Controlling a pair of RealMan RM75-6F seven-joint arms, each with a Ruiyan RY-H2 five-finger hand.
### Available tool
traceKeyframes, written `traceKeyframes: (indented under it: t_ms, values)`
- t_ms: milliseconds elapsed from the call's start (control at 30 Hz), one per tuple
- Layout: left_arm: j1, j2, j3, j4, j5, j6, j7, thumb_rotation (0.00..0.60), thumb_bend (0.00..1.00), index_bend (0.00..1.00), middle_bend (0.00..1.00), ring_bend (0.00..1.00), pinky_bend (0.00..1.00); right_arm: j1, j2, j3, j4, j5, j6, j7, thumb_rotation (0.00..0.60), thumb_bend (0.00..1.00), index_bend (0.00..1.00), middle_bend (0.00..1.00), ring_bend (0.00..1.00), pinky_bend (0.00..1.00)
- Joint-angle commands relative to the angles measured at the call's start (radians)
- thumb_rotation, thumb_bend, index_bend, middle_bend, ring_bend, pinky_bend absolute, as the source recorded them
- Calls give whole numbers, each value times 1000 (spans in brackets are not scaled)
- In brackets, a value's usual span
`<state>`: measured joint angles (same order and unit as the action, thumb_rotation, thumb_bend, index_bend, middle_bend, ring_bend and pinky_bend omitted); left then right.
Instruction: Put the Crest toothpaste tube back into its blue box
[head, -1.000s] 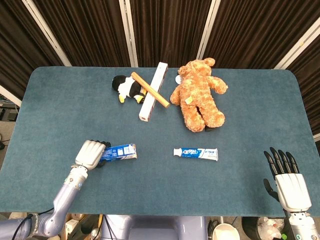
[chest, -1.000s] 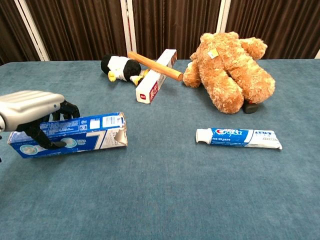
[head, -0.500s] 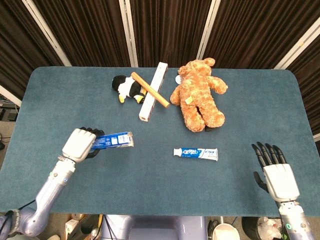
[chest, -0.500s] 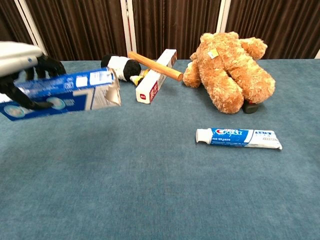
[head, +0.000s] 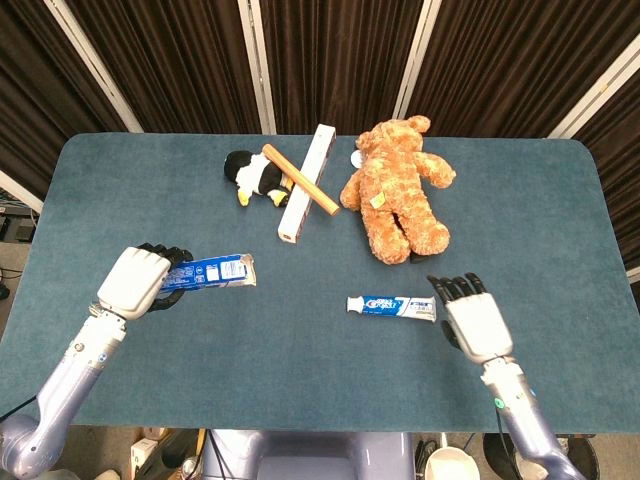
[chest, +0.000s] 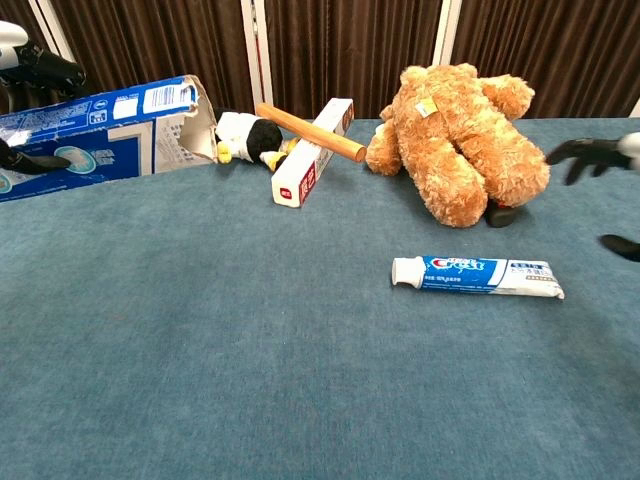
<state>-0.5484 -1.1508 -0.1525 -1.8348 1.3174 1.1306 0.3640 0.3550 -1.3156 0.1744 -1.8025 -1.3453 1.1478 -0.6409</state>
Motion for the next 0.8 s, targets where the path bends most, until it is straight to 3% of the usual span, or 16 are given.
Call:
traceKeyframes:
  t_ms: [33, 333, 800]
  values:
    - [-2, 8, 2, 5, 1, -6, -9, 600, 406, 416, 538, 475, 495, 56, -68, 33, 25, 74, -44, -69, 600, 381, 150, 267, 243, 188]
    - [-13, 16, -2, 21, 6, -19, -45, 600, 407, 415, 537, 475, 496, 108, -153, 27, 83, 153, -62, -122, 600, 381, 150, 267, 242, 188]
    - [-24, 13, 0, 32, 17, -26, -59, 600, 406, 413, 535, 474, 496, 134, -215, -13, 209, 215, -87, -106, 600, 381, 161, 267, 243, 188]
